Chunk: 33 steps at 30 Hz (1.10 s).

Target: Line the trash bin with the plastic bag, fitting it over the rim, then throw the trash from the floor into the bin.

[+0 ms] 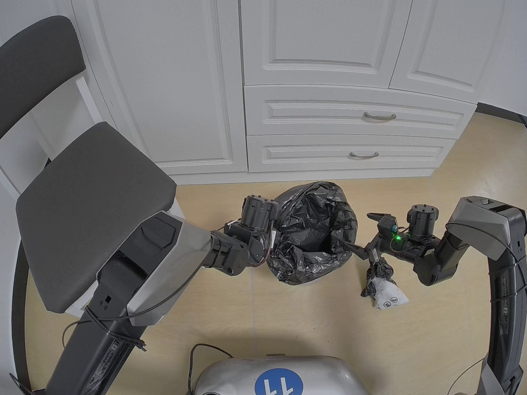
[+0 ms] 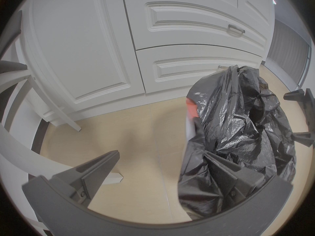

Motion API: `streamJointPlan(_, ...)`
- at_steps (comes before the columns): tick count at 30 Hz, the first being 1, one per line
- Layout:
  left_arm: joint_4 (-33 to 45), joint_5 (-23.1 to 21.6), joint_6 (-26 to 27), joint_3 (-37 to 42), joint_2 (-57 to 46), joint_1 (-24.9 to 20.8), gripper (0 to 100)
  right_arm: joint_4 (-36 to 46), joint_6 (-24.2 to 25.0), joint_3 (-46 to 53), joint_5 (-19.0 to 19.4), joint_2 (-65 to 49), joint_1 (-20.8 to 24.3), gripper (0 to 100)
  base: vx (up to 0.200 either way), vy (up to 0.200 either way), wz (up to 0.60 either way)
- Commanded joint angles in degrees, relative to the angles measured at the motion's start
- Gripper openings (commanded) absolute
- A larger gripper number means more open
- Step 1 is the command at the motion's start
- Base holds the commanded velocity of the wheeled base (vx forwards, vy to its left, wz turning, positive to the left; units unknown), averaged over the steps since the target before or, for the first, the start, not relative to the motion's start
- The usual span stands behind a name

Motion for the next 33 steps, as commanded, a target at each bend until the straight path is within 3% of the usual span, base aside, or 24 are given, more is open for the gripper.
streamJointPlan(1,-0.2,0.1,-0.3,-2.9,2.9,0.2,100,0.0,0.0,-0.2,0.0,0.1,0.0,100,0.0,0.0,0.0)
streamJointPlan(22,0.5,0.1,-0.3,-3.5,-5.6,2.8,100,-0.1,0.0,-0.1,0.0,-0.1,-0.2,100,0.0,0.0,0.0)
streamJointPlan(33,1.5,-0.3,0.0,-5.7,-3.0,4.7,100,-0.1,-0.1,0.0,0.0,0.0,-0.1,100,0.0,0.0,0.0)
